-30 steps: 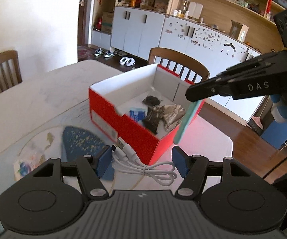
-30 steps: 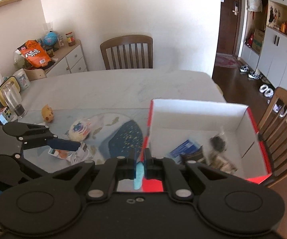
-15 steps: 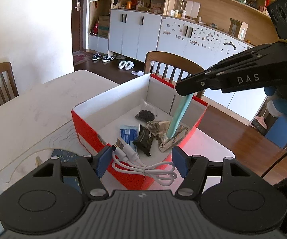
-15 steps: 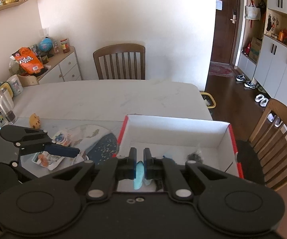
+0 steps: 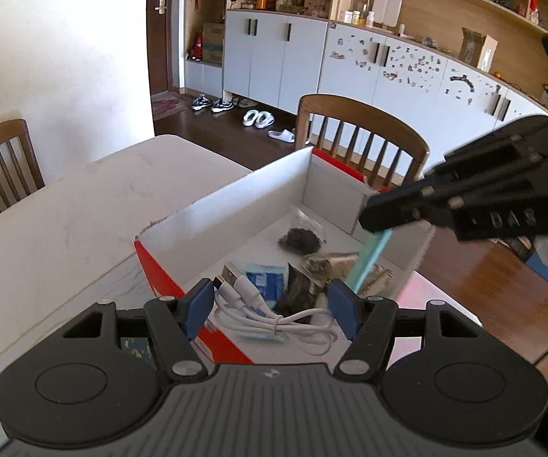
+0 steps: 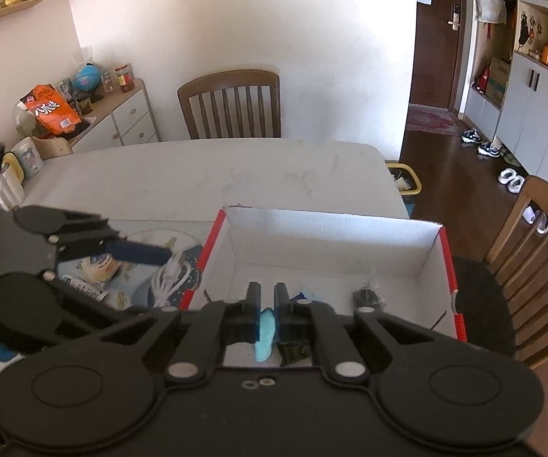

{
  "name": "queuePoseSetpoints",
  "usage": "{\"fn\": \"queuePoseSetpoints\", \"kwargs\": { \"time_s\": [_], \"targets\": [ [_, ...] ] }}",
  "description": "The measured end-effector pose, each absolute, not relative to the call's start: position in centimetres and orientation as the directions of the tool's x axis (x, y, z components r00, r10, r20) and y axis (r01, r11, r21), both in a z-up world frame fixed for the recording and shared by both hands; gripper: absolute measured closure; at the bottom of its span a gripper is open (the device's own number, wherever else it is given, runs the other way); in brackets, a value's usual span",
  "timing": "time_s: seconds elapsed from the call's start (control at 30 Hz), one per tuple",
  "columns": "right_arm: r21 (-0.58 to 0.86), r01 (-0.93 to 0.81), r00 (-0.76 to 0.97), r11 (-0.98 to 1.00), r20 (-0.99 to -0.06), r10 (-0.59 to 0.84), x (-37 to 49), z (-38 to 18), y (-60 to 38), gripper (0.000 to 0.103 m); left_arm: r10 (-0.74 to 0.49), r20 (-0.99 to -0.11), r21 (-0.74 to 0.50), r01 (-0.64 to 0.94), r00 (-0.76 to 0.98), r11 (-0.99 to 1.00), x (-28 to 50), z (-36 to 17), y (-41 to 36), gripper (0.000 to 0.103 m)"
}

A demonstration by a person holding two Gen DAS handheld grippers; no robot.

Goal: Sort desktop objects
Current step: 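Carry the white cable and mint-green stick with both grippers over the red box, then lower and open the left gripper to drop the cable while the right drops the stick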

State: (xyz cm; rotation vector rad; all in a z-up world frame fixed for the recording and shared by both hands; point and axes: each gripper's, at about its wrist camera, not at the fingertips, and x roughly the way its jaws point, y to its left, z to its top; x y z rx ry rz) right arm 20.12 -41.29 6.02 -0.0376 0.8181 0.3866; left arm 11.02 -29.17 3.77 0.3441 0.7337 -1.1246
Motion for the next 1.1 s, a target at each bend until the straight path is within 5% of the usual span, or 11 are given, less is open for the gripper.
{"fn": "queuePoseSetpoints", "kwargs": {
  "time_s": [1.1],
  "targets": [
    [0.298, -0.284, 0.464, 0.912, -0.789, 0.402, 23.5, -1.7, -43.0, 0.097, -0.499, -0.846, -0.097, 0.867, 0.187, 0.489, 17.6, -2.7, -40.5, 0.037]
  ]
}}
